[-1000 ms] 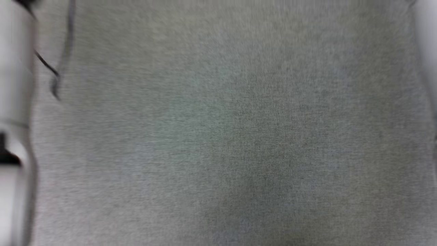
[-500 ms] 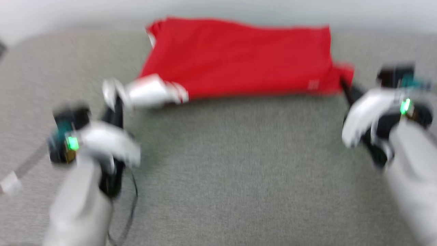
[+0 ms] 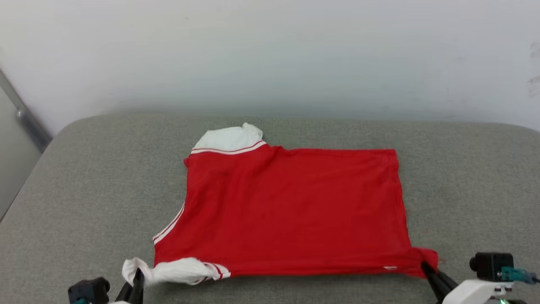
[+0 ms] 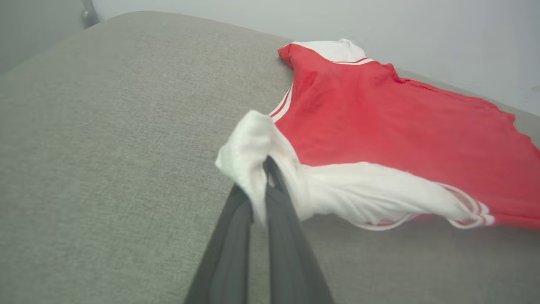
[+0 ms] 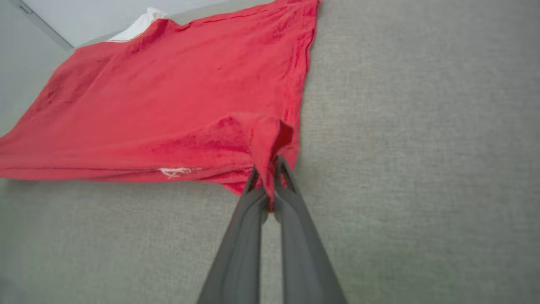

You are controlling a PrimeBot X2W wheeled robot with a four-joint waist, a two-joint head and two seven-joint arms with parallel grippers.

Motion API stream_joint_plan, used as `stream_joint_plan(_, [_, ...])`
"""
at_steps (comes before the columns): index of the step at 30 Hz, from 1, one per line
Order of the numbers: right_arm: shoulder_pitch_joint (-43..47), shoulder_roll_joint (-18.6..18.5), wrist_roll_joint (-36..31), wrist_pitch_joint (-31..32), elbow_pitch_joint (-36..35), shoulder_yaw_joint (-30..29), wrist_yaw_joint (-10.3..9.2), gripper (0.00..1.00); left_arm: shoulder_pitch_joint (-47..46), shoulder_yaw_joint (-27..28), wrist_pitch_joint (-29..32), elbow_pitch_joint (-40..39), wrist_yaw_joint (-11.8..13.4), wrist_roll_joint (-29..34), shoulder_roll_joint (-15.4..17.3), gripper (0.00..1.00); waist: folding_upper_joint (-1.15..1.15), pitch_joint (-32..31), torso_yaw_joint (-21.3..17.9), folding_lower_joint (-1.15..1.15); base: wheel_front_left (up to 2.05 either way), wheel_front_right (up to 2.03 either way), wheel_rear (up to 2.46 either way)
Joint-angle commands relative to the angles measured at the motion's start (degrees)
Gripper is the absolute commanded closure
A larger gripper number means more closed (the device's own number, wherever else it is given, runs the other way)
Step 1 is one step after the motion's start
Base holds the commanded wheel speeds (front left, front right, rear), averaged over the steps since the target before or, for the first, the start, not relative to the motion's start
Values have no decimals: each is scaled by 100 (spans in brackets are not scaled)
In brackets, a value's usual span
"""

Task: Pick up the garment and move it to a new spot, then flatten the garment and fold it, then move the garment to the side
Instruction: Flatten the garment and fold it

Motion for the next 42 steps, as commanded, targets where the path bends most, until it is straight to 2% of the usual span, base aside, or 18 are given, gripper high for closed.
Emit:
stream_joint_plan(1, [383, 78, -163, 191, -406, -201, -10, 100, 299, 71, 123, -319, 151, -49, 102, 100, 0, -43, -35, 3, 0, 0, 0])
stream_joint_plan(8, [1591, 623, -605, 1432, -2147, -856, -10, 100, 1202, 170, 712, -1743, 627, -124, 288, 100, 0, -9, -101, 3, 0, 0, 0])
stream_joint_plan(13, [1393, 831, -889, 1908, -2616, -1140, -9, 100, 823, 60, 963, -2096, 581, -62, 399, 100, 0, 151, -121, 3, 0, 0, 0])
stream_joint_plan(17, [814, 906, -1092, 2088, -2411, -1134, -8, 100, 176, -9, 1053, -1801, 432, -51, 404, 100, 0, 451, -175, 3, 0, 0, 0])
stream_joint_plan(27, [-741, 691, -1314, 1970, -1183, -837, -9, 100, -1567, -216, 826, -379, -103, -97, 143, 100, 0, 1284, -173, 3, 0, 0, 0])
stream_joint_plan(32, [-1181, 655, -1357, 1884, -515, -543, -8, 100, -2038, -336, 1119, 499, -377, -306, -3, 100, 0, 1502, -241, 3, 0, 0, 0])
stream_joint_plan(34, [-1271, 658, -1328, 1831, -206, -441, -9, 65, -2172, -378, 1247, 799, -498, -404, -51, 100, 0, 1530, -258, 3, 0, 0, 0])
stream_joint_plan(35, [-1298, 650, -1330, 1767, -75, -389, -9, 12, -2226, -387, 1320, 948, -553, -459, -75, 100, 0, 1534, -265, 3, 0, 0, 0])
stream_joint_plan(36, [-1315, 657, -1312, 1688, 38, -357, -9, 0, -2268, -402, 1337, 1043, -610, -486, -100, 91, 0, 1534, -269, 3, 0, 0, 0])
stream_joint_plan(37, [-1322, 662, -1305, 1615, 131, -326, -10, 0, -2312, -391, 1292, 1124, -634, -506, -117, 69, 0, 1527, -275, 3, 0, 0, 0])
stream_joint_plan(38, [-1316, 657, -1280, 1525, 204, -291, -11, 0, -2342, -379, 1251, 1201, -657, -527, -136, 12, 0, 1511, -280, 3, 0, 0, 0])
stream_joint_plan(39, [-1302, 636, -1269, 1386, 244, -277, -11, 0, -2348, -366, 1206, 1268, -652, -548, -157, 0, 0, 1481, -282, 3, 0, 0, 0])
stream_joint_plan(42, [-1182, 591, -1183, 928, 265, -233, -11, 0, -2307, -257, 1071, 1436, -681, -665, -177, 0, 0, 1335, -296, 3, 0, 0, 0])
